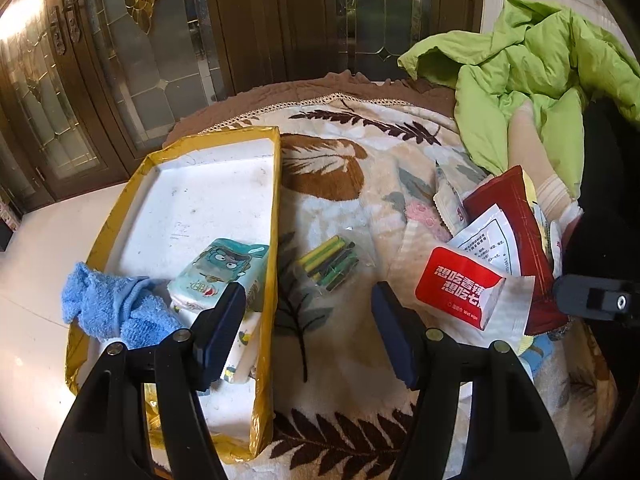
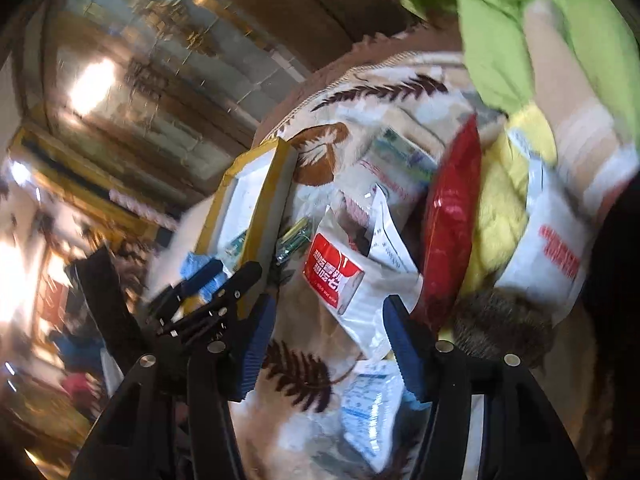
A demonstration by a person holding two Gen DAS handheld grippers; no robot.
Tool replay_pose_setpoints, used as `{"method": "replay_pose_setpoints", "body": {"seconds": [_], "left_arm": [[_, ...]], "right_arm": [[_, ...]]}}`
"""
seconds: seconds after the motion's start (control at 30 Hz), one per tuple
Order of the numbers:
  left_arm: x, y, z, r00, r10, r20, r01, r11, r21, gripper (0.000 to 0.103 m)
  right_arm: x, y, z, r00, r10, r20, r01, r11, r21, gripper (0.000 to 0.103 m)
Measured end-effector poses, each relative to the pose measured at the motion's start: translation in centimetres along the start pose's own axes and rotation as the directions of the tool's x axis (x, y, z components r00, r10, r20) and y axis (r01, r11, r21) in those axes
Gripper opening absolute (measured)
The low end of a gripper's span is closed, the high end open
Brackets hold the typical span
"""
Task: Organize soft objects
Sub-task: 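Grasp the red-and-white packet with the right tool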
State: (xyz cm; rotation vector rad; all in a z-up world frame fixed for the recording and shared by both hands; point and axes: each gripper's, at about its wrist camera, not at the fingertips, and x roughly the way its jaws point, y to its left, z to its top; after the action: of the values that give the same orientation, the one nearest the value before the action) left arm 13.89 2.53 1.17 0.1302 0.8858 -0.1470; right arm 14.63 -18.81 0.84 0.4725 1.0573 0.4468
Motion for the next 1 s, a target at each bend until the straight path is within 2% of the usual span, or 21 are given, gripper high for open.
{"method": "replay_pose_setpoints", "body": {"seconds": [0.1, 0.17, 0.23, 0.4, 0.6, 0.73, 0.8, 0.87, 1.0], "left_arm": [[0.9, 0.1, 0.6, 0.999, -0.037, -0.026, 0.037, 0.999, -0.003, 0.064], [1.8, 0.9, 1.0, 0.996, -0.073, -0.048, 0.071, 0.996, -0.050, 0.071], [3.0, 1.8, 1.3, 0.992, -0.087, -0.087, 0.078, 0.992, -0.101, 0.073], [3.4, 2.4, 1.6, 0.989, -0.130, -0.074, 0.119, 0.983, -0.143, 0.073], [4.0, 1.1, 2.0, 0.991, -0.092, -0.096, 0.084, 0.993, -0.082, 0.074], [4.3, -0.3, 3.1, 0.995, -0.042, -0.087, 0.040, 0.999, -0.028, 0.074], [5.4, -1.2, 3.7, 0.993, -0.032, -0.116, 0.035, 0.999, 0.020, 0.074], [6.4, -1.7, 3.9, 0.989, -0.012, -0.147, 0.022, 0.997, 0.070, 0.074], [7.5, -1.6, 3.6, 0.978, -0.037, -0.205, 0.078, 0.978, 0.193, 0.074]], "right_arm": [[0.4, 1.9, 0.5, 0.998, -0.053, -0.017, 0.049, 0.978, -0.201, 0.062], [0.9, 3.3, 0.5, 0.994, -0.113, -0.013, 0.101, 0.929, -0.356, 0.067], [1.6, 4.1, 0.4, 0.990, -0.139, -0.012, 0.119, 0.887, -0.446, 0.067], [3.9, 4.5, 0.8, 0.986, -0.147, -0.074, 0.089, 0.854, -0.513, 0.067], [6.4, 4.5, 0.5, 0.970, -0.227, -0.084, 0.132, 0.787, -0.603, 0.070], [7.0, 5.1, 0.1, 0.968, -0.239, -0.072, 0.131, 0.731, -0.669, 0.076], [7.5, 5.3, 0.1, 0.965, -0.252, -0.065, 0.137, 0.703, -0.698, 0.076], [8.1, 5.3, 0.0, 0.964, -0.256, -0.073, 0.129, 0.691, -0.711, 0.076], [8.7, 5.0, 0.1, 0.962, -0.262, -0.078, 0.127, 0.681, -0.721, 0.076]]}}
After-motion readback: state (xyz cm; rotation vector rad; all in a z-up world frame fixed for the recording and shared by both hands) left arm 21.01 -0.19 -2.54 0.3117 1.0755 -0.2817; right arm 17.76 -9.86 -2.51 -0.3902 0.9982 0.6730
